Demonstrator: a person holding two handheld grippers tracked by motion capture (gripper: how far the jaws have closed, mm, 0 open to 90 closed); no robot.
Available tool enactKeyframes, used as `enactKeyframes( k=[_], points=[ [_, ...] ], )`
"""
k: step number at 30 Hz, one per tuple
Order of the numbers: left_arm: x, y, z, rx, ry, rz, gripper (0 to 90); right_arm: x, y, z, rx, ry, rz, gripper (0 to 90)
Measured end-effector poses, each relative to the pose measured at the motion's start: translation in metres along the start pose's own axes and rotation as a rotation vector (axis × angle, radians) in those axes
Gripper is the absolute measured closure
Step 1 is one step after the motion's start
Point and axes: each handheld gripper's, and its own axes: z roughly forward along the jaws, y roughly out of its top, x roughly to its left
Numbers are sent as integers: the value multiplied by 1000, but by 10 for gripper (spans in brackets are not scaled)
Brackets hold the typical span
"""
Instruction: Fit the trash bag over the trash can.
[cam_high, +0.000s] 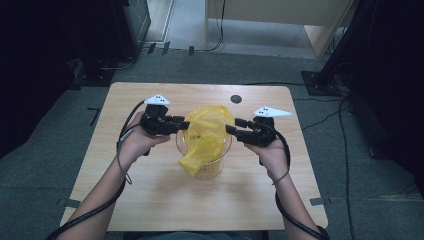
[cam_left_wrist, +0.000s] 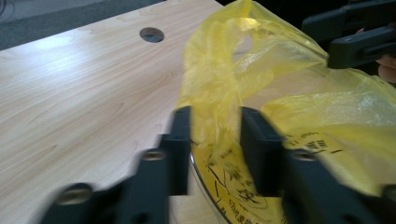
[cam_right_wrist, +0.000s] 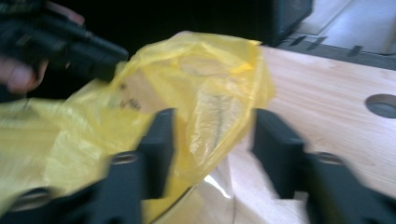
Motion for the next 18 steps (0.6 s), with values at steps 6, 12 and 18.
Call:
enactKeyframes(
  k=[6,12,18],
  points=[
    [0,-4,-10,-23,-31,3,890,8,0,-4,48,25,-87,892],
    [1,-13,-28,-59,-60,-8,891,12,1,-16,56,14,-127,900],
    [5,-23,-37,-63,-63,-22,891,6,-3,-25,52,4,-116,900]
  ],
)
